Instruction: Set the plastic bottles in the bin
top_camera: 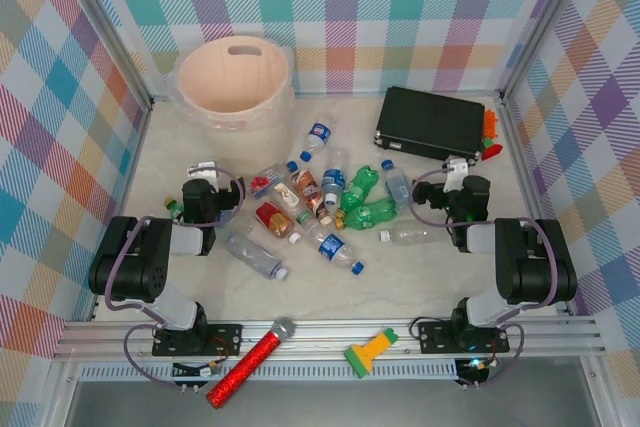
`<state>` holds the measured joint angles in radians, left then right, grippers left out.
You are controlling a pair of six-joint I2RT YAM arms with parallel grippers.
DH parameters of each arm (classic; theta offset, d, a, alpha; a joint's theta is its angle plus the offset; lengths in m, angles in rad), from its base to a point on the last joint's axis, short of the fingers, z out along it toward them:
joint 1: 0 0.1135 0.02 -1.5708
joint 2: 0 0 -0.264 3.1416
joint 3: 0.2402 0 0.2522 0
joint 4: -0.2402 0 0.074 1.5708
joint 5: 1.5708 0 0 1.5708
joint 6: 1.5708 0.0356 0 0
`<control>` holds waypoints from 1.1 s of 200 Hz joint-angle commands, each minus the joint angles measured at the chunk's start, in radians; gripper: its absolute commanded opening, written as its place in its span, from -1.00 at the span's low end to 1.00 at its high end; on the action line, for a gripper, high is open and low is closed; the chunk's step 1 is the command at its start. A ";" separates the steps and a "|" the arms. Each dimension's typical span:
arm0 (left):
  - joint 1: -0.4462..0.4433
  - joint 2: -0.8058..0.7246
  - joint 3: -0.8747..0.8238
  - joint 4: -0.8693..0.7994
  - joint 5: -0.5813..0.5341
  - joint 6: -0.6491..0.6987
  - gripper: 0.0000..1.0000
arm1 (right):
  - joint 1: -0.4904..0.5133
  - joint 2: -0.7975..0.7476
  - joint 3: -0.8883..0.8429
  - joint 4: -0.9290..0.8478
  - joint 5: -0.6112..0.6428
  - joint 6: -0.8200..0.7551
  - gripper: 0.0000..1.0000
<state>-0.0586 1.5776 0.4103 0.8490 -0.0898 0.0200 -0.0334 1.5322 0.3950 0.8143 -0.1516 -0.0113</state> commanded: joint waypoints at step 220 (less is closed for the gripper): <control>-0.009 -0.001 0.004 0.003 0.001 0.013 0.99 | 0.010 -0.001 0.025 -0.003 0.063 0.028 0.98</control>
<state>-0.0589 1.5776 0.4103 0.8494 -0.0898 0.0200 -0.0334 1.5322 0.3950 0.8139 -0.1486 -0.0105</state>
